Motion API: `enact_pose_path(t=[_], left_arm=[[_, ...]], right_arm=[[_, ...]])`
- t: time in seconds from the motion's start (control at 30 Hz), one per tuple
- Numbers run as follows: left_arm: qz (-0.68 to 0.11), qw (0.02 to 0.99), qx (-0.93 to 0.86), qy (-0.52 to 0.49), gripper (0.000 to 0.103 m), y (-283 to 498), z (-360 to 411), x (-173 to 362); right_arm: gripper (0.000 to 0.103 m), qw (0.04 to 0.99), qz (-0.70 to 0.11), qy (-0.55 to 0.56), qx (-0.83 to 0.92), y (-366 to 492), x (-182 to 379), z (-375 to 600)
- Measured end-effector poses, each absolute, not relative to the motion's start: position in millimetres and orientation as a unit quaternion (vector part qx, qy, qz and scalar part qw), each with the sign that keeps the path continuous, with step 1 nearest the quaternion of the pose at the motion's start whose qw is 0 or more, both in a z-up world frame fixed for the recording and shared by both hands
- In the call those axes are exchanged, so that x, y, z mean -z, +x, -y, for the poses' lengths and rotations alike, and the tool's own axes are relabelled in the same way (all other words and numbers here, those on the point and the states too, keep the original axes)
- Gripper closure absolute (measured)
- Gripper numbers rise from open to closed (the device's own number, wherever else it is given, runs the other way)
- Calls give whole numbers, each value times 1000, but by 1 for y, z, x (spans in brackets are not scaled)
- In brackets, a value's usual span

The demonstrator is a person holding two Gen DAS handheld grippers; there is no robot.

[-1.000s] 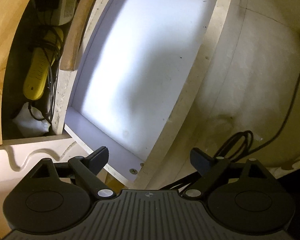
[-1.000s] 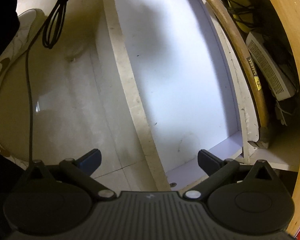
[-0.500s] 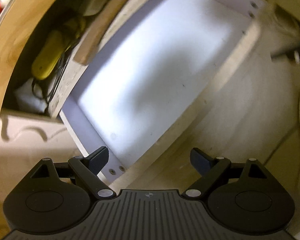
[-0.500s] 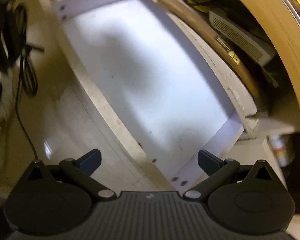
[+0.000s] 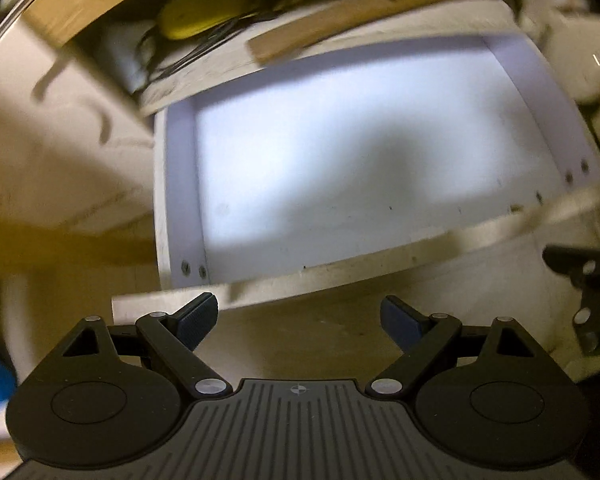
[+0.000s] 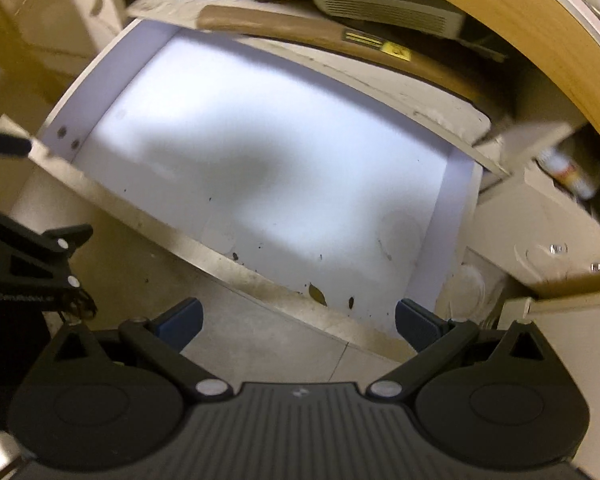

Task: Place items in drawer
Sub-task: 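Open both grippers and back away from the opened drawer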

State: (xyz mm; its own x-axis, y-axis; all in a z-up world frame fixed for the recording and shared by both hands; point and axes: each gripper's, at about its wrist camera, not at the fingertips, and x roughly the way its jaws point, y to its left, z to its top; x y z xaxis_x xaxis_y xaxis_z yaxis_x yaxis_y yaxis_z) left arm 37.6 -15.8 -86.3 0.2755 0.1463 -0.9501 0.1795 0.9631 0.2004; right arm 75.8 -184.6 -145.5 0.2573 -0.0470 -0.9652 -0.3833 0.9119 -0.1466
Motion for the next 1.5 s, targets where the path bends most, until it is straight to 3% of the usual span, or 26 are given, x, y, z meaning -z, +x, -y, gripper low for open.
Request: enact_pose_path(t=[0.33,0.87,1.1,1.5], left_arm=[[-596,802,-35,4,13,30,1,70],[-541,839,-7,52,13,30,-2,72],[-527,849,-18,26,13,36,-10,65],[-478,878,-24,30,13,43,-7,37]], right_arm=[[0,782,-616,-91,-39,50,112,186],[0,792,-600,-99,-41,45,111,184],[0,807,-583,-86,-30,45,103,187],[0,861,-505,-65,-5,49,72,191]])
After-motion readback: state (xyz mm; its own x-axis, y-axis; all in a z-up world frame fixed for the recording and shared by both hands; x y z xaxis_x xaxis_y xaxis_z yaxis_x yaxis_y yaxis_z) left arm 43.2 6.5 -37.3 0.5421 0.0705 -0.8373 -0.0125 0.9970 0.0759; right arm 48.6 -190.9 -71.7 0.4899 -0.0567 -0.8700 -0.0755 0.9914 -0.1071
